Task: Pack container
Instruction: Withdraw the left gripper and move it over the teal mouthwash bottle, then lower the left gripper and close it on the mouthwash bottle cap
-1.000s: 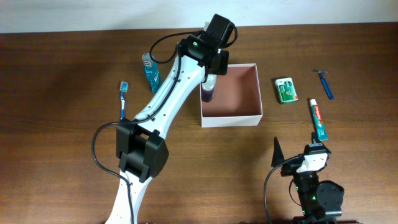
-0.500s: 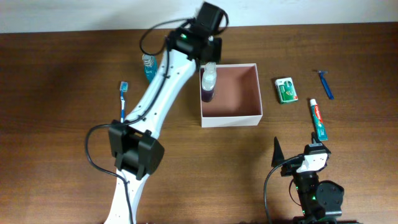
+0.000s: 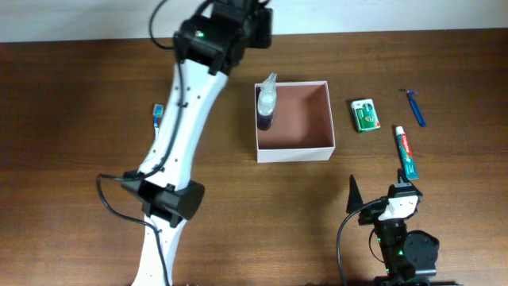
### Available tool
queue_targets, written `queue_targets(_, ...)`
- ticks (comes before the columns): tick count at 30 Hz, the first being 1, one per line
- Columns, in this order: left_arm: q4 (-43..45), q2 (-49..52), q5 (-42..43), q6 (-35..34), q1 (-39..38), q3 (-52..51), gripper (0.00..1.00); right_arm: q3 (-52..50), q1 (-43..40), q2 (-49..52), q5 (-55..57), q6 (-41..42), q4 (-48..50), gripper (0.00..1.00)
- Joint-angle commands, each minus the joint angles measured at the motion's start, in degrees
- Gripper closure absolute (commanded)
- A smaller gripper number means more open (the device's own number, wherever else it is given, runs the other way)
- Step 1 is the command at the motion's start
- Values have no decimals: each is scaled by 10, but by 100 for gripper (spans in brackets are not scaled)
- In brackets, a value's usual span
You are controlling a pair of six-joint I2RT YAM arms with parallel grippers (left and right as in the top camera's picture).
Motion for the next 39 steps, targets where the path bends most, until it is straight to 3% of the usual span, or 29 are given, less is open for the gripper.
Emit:
queue_targets(1, -27, -4, -19, 11, 40, 37, 41, -3, 5, -6, 5, 0, -3, 1)
queue_targets(15, -170, 9, -17, 18, 169, 37, 40, -3, 5, -6, 5, 0, -3, 1)
queue_targets(20, -159, 28, 13, 78, 173, 33, 40, -3, 5, -6, 5, 0, -3, 1)
queue_targets(39, -163, 108, 106, 107, 169, 27, 40, -3, 5, -6, 5, 0, -3, 1)
